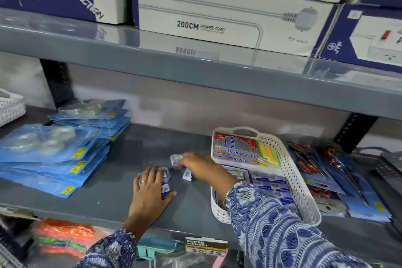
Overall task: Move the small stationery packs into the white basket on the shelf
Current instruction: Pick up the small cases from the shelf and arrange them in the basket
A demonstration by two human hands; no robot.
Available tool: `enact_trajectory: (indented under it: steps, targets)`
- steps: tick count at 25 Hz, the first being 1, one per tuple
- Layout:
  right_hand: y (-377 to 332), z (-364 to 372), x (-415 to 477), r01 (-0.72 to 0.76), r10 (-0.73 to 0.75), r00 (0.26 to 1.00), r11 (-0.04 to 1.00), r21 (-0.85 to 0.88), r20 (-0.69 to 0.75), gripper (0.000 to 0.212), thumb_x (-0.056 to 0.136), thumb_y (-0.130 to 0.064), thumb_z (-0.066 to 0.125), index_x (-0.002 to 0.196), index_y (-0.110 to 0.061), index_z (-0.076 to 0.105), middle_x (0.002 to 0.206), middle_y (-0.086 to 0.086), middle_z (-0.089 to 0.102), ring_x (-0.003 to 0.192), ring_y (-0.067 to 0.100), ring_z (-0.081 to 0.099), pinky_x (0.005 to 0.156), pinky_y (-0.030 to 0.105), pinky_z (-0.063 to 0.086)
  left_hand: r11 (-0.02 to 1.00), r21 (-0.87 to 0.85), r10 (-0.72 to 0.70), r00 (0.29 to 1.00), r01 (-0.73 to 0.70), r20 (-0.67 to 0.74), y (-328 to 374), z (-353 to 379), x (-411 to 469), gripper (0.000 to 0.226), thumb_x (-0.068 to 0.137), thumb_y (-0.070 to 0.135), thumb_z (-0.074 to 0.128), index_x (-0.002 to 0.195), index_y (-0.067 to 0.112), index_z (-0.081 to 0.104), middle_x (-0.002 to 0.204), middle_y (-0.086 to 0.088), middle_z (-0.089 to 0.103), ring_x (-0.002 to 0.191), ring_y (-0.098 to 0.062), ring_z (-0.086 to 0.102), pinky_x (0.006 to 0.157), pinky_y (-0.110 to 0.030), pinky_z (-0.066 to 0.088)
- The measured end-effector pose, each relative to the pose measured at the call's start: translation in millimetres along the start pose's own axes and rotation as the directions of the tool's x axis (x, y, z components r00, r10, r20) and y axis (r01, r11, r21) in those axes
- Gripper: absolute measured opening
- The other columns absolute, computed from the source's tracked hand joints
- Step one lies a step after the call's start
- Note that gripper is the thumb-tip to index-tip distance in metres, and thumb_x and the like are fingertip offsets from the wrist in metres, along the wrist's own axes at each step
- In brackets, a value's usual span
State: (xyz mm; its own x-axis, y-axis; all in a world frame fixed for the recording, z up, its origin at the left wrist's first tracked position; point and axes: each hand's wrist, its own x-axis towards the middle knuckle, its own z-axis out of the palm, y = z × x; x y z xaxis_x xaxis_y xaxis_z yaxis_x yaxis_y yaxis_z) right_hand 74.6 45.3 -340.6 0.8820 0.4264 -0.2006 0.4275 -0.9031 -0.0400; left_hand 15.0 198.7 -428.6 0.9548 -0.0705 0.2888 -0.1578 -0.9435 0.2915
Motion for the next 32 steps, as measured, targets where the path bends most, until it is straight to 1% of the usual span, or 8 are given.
enact_trajectory:
  steps: [4, 8, 15, 18, 23, 26, 29, 32]
  targets:
    - [-5, 10, 9, 0.107, -0.098, 0.994, 0.947, -0.304, 0.045, 0.04, 0.092, -0.01, 0.051, 0.132, -0.008, 0.046, 0.138, 0.018, 0.048, 0.126, 0.036, 0.048, 0.098, 0.043, 0.044, 1.0, 0.004, -0.01, 1.0, 0.01, 0.014, -3, 2, 1, 0.068, 0.068, 0.062, 0.041, 0.111, 0.012, 0.057, 0.115, -0.011, 0.061, 0.108, -0.033, 0.056, 0.09, -0.053, 0.042]
    - [-5, 12, 8, 0.118, -0.11, 0.993, 0.925, -0.362, 0.044, 0.047, 0.089, -0.001, 0.051, 0.135, -0.009, 0.043, 0.139, 0.018, 0.043, 0.127, 0.035, 0.046, 0.096, 0.046, 0.044, 1.0, 0.012, -0.011, 0.999, 0.01, 0.04, -4, 4, 2, 0.068, 0.068, 0.063, 0.041, 0.113, 0.013, 0.056, 0.118, -0.01, 0.06, 0.111, -0.031, 0.053, 0.092, -0.053, 0.039]
    - [0, -18, -21, 0.058, -0.056, 0.985, 0.998, 0.008, -0.163, 0.025, 0.08, -0.014, 0.065, 0.105, -0.011, 0.064, 0.116, 0.012, 0.063, 0.106, 0.034, 0.061, 0.081, 0.037, 0.05, 0.999, 0.026, 0.027, 1.0, -0.027, -0.007, -7, 7, 3, 0.064, 0.069, 0.058, 0.062, 0.112, 0.01, 0.057, 0.116, -0.014, 0.061, 0.109, -0.035, 0.054, 0.091, -0.055, 0.039]
    - [34, -40, -61, 0.011, 0.021, 0.965, 0.993, 0.119, -0.26, 0.019, 0.078, -0.018, 0.064, 0.097, -0.016, 0.065, 0.108, 0.008, 0.068, 0.1, 0.03, 0.063, 0.08, 0.038, 0.052, 0.999, 0.009, 0.046, 0.998, -0.046, -0.03, -8, 8, 3, 0.064, 0.069, 0.06, 0.043, 0.11, 0.012, 0.055, 0.114, -0.015, 0.061, 0.108, -0.036, 0.054, 0.089, -0.056, 0.038]
    - [119, -33, -155, -0.216, 0.219, 0.975, 0.971, 0.101, -0.023, 0.023, 0.081, -0.012, 0.065, 0.104, -0.013, 0.068, 0.103, 0.005, 0.068, 0.097, 0.023, 0.061, 0.079, 0.027, 0.046, 0.997, -0.014, 0.074, 0.994, -0.075, -0.085, -10, 13, 4, 0.062, 0.069, 0.06, 0.042, 0.108, 0.014, 0.055, 0.114, -0.014, 0.059, 0.11, -0.038, 0.052, 0.09, -0.057, 0.033]
    - [145, -8, -193, -0.324, 0.31, 0.943, 0.937, 0.127, 0.117, 0.016, 0.081, -0.008, 0.065, 0.09, -0.021, 0.069, 0.089, 0.006, 0.063, 0.085, 0.018, 0.057, 0.072, 0.022, 0.039, 0.997, -0.001, 0.082, 0.993, -0.082, -0.084, -9, 15, 5, 0.061, 0.069, 0.059, 0.045, 0.107, 0.013, 0.056, 0.113, -0.015, 0.058, 0.109, -0.039, 0.05, 0.089, -0.057, 0.032]
    - [153, 7, -206, -0.367, 0.342, 0.926, 0.915, 0.167, 0.163, 0.032, 0.079, -0.008, 0.069, 0.111, -0.011, 0.063, 0.108, 0.012, 0.069, 0.085, 0.017, 0.057, 0.076, 0.026, 0.047, 0.997, 0.008, 0.082, 0.993, -0.081, -0.086, -10, 15, 5, 0.064, 0.07, 0.061, 0.039, 0.106, 0.012, 0.057, 0.111, -0.016, 0.058, 0.109, -0.039, 0.05, 0.09, -0.057, 0.031]
    - [153, 16, -206, -0.336, 0.316, 0.939, 0.929, 0.153, 0.137, 0.028, 0.078, -0.004, 0.069, 0.106, -0.004, 0.067, 0.107, 0.015, 0.07, 0.096, 0.027, 0.064, 0.076, 0.029, 0.049, 0.997, 0.012, 0.083, 0.992, -0.082, -0.098, -9, 15, 3, 0.063, 0.071, 0.061, 0.038, 0.105, 0.01, 0.056, 0.111, -0.017, 0.058, 0.109, -0.04, 0.049, 0.09, -0.057, 0.031]
